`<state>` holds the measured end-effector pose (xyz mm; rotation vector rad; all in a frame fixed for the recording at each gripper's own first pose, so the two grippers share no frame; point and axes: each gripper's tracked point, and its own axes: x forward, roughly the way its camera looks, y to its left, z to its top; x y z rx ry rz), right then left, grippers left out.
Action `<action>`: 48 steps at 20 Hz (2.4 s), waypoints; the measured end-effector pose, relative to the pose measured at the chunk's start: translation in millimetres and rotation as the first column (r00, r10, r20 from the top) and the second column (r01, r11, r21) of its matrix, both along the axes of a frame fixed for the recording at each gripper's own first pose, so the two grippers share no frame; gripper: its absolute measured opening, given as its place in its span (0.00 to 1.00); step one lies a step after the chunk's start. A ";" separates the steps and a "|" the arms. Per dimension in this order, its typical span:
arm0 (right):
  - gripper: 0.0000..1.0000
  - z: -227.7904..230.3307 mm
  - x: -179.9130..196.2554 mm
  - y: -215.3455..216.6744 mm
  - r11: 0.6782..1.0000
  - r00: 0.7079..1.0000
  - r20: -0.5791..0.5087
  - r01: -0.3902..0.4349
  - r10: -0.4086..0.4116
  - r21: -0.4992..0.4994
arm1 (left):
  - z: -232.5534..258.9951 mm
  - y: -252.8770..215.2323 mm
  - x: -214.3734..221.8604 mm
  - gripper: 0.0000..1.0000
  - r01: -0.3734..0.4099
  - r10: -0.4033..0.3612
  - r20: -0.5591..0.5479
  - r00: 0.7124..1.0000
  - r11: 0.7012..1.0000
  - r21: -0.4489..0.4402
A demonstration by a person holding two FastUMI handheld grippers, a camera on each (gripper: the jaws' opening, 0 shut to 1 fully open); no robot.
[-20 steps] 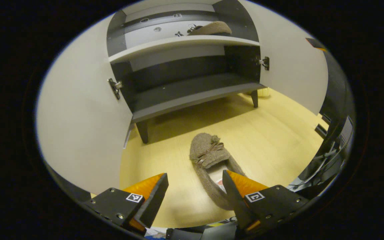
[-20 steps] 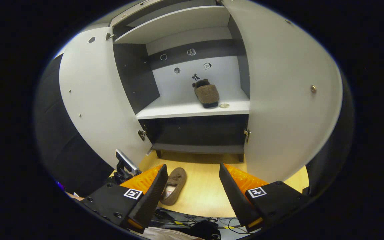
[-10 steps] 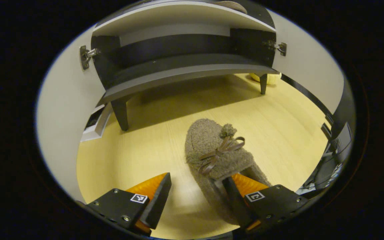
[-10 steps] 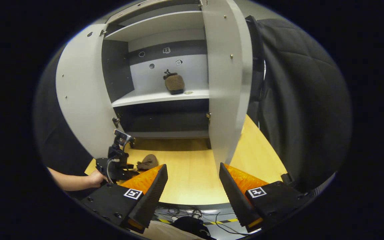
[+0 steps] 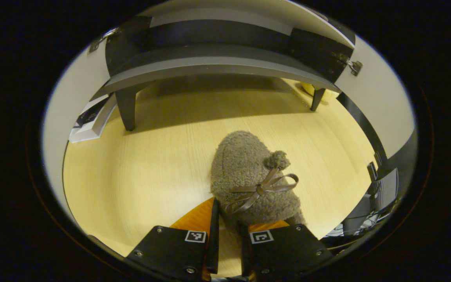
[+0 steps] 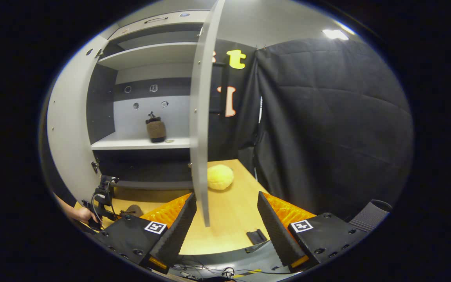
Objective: Grab one shoe with the right hand and put it into the shoe cabinet, grab the other shoe with the left hand and put it into the shoe cabinet; then close the right door with the right hand and the left door with the left hand.
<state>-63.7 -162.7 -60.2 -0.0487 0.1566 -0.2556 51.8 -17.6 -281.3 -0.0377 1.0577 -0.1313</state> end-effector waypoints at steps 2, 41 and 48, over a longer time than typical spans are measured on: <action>0.99 9.1 -8.5 -19.8 0.998 0.998 0.029 0.058 -0.058 -0.004 | -0.4 3.4 8.7 0.26 -0.004 0.004 -0.001 1.000 0.999 0.042; 0.98 94.9 88.6 -135.5 0.967 0.971 0.236 -0.037 -0.024 0.251 | 379.7 88.8 204.3 0.02 -0.188 0.112 0.500 0.859 0.977 0.103; 0.98 94.0 69.9 -161.6 0.965 0.968 0.219 0.060 -0.119 0.256 | 386.8 104.8 288.0 0.01 -0.210 0.115 0.517 0.849 0.969 0.130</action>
